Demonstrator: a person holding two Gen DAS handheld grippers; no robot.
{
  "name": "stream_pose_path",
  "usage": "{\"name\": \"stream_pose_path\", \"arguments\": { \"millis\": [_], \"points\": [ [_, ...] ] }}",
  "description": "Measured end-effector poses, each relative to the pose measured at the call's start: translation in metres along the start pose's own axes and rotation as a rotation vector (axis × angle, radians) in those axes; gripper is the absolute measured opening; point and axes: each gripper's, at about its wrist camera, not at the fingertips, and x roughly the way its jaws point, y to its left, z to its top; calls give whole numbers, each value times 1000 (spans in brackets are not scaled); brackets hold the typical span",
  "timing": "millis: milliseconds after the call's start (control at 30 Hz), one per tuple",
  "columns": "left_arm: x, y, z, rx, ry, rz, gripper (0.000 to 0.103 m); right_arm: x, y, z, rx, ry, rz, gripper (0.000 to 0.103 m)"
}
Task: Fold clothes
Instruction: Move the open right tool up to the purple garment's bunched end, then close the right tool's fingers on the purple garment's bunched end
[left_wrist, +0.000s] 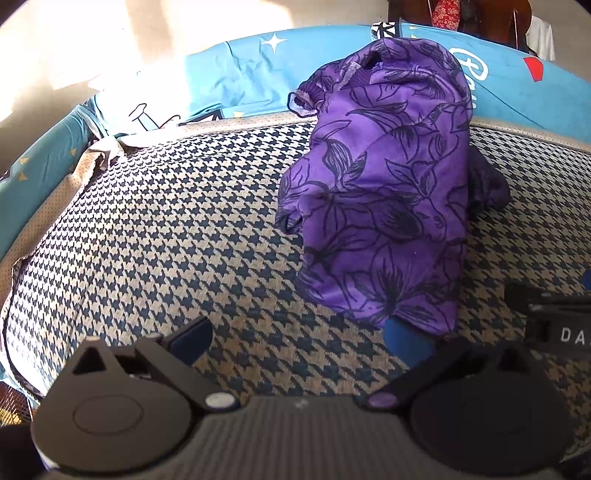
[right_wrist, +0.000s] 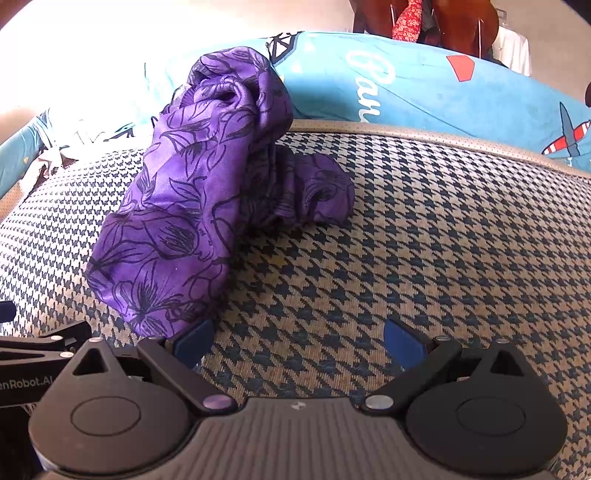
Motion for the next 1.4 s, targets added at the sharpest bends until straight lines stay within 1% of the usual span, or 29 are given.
{"name": "stream_pose_path", "arguments": {
  "millis": [233, 367, 533, 600, 667, 700, 767, 833, 867, 900, 967, 1000, 1033, 1067, 1100, 1167, 1200, 1233, 1267, 1333, 1400],
  "points": [
    [15, 2, 18, 30, -3, -14, 103, 2, 0, 16, 15, -42, 11, 100],
    [26, 1, 33, 61, -1, -28, 103, 6, 1, 28, 40, -67, 15, 94],
    [43, 6, 56, 82, -7, -30, 103, 11, -1, 46, 93, -105, 51, 92],
    [51, 9, 65, 87, -17, -21, 103, 13, 0, 53, 98, -124, 59, 88],
    [60, 13, 70, 76, -26, -7, 103, 17, 1, 60, 110, -139, 79, 82],
    [65, 15, 71, 64, -22, -10, 103, 19, 1, 63, 120, -145, 91, 80],
    [74, 22, 72, 26, 5, -33, 103, 23, 2, 69, 138, -157, 116, 71],
    [77, 27, 74, -14, 24, -71, 103, 29, 5, 76, 162, -166, 143, 69],
    [75, 28, 75, -17, 13, -73, 103, 32, 6, 79, 167, -174, 152, 68],
    [73, 29, 76, -16, 0, -65, 103, 36, 9, 81, 163, -183, 157, 67],
    [71, 29, 78, 1, -30, -9, 103, 43, 16, 87, 140, -200, 154, 66],
    [70, 31, 79, 4, -36, 7, 103, 47, 19, 89, 134, -205, 152, 66],
    [70, 34, 80, 0, -37, 12, 103, 51, 22, 91, 129, -210, 151, 66],
    [72, 37, 81, -14, -28, -2, 103, 55, 23, 91, 131, -211, 154, 65],
    [73, 41, 82, -28, -19, -16, 103, 60, 25, 92, 131, -211, 158, 62],
    [77, 48, 83, -62, 5, -36, 103, 66, 28, 90, 127, -208, 172, 40],
    [79, 52, 83, -81, 16, -41, 103, 68, 29, 89, 124, -205, 180, 35],
    [79, 55, 84, -99, 21, -44, 103, 71, 31, 87, 121, -202, 189, 25],
    [79, 59, 84, -115, 16, -43, 103, 72, 32, 86, 118, -201, 197, 19],
    [76, 65, 85, -144, 2, -39, 103, 66, 33, 84, 106, -222, 209, 16],
    [69, 70, 87, -158, -32, -21, 103, 56, 34, 80, 85, -242, 241, 14]
  ]
}}
